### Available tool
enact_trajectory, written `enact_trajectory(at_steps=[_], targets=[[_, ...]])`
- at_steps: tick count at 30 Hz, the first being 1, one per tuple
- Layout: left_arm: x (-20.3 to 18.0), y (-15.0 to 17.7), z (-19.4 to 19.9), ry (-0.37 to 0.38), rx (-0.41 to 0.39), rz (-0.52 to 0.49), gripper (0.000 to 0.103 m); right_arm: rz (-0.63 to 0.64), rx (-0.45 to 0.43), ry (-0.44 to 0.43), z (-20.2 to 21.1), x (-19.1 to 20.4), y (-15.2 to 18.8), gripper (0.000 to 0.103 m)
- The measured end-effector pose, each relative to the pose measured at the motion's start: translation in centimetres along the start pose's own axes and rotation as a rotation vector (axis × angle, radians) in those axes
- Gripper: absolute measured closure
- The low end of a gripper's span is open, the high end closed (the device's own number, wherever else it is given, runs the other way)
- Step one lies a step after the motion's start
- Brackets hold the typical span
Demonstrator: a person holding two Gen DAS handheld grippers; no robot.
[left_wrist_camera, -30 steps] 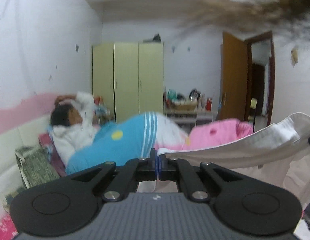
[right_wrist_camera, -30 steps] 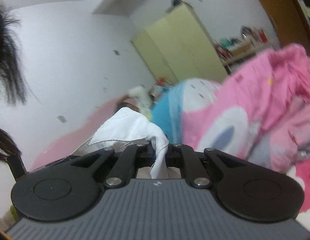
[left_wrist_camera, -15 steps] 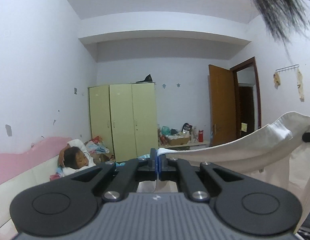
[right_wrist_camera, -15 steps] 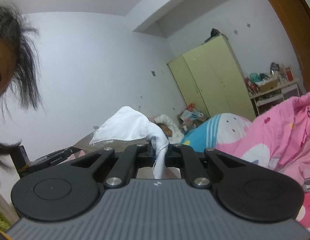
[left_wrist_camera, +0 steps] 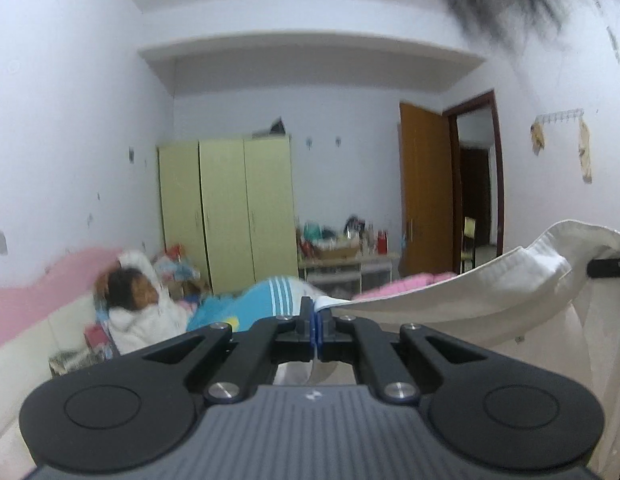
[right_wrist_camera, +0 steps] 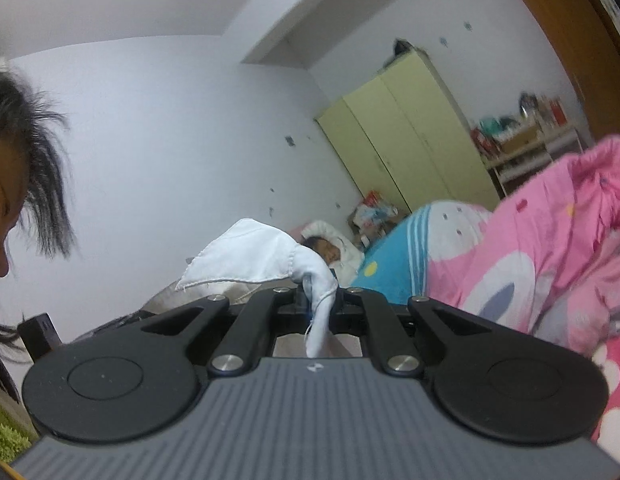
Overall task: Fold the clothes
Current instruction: 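Lift the white shirt up with both grippers, shaking it open, then lower the shirt onto the bed and open both grippers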
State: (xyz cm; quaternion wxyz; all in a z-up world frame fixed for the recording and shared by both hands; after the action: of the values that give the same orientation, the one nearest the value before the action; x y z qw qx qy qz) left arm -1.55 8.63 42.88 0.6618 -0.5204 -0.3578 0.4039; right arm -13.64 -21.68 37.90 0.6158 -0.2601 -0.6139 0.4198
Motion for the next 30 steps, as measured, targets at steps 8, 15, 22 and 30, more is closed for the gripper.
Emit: enact_trajectory(at_steps=[8,15,22,30], targets=[[2.9,10.5,-16.7,0.004,0.291,0.036,0.101,-0.16,0.229,0.057,-10.9,-10.8,5.4,0.1],[5.1,25.2,-33.9,0.021,0.577,0.042,0.101,-0.278,0.434,0.133,-23.6,-24.5,13.1,0.1],[4.9,44.2,-49.5,0.058,0.843,-0.004,0.101,-0.305,0.587,0.272,-35.3,-40.8,23.6,0.1],[3.6,58.8,-56.9,0.07,0.954,-0.066,0.1,-0.345,0.662,0.451,-40.5,-53.3,34.1,0.1]])
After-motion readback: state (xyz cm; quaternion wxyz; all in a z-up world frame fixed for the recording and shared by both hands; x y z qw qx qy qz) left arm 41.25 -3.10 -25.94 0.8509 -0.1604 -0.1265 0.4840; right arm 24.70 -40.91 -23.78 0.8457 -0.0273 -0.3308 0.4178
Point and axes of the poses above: each gripper's, at about its wrist camera, not at the fingertips, and z roughly against the way its jaws point, x to its left, y to its underside, the point moved 9 cm from there along -z, roughly the way its jaws point, and after that the axes turned 4 degrees about y, right-handed, at the moved point
